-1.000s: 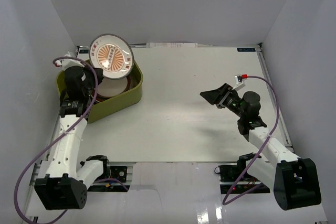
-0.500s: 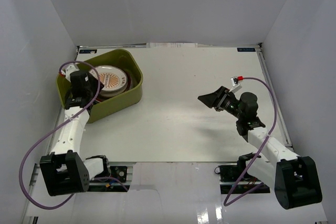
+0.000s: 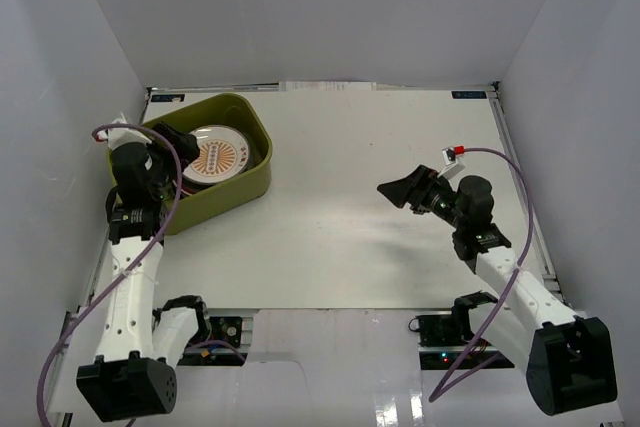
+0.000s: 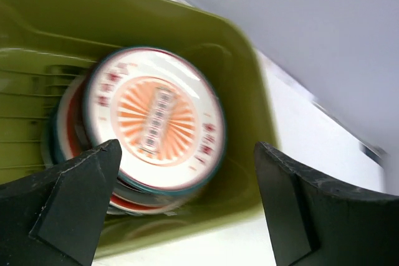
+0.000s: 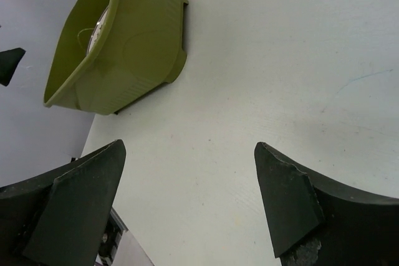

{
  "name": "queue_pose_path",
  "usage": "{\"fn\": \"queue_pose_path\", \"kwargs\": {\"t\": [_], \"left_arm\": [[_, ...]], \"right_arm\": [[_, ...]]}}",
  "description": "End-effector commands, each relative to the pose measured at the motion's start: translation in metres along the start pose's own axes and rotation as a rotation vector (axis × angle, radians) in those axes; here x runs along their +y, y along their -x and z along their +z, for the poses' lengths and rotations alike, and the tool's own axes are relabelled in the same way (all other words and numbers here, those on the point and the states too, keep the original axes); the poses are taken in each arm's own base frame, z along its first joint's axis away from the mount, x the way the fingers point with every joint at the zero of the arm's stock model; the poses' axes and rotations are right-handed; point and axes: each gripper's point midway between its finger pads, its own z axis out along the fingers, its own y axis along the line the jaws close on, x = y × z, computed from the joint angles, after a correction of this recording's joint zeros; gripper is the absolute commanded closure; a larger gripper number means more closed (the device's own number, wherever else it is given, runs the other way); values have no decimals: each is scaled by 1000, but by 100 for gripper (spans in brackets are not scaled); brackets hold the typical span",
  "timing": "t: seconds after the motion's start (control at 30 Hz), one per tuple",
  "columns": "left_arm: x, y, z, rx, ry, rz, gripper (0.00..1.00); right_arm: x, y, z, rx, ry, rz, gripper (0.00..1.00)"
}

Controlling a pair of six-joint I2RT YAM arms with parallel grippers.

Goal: Place the plates into the plastic bin on the countertop

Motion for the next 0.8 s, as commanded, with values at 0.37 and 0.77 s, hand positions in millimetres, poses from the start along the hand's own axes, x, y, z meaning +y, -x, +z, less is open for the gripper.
{"fn": "queue_pose_path", "kwargs": {"t": [0.37,0.77], "left_arm": [[-143,-83,-174,312,-1076,260,2],[-150,-79,-172,292,-1069,255,2]], "right_arm": [[74,126,-88,-369,-196,-456,10],[70,120,-93,-480,-142,-428,10]]}}
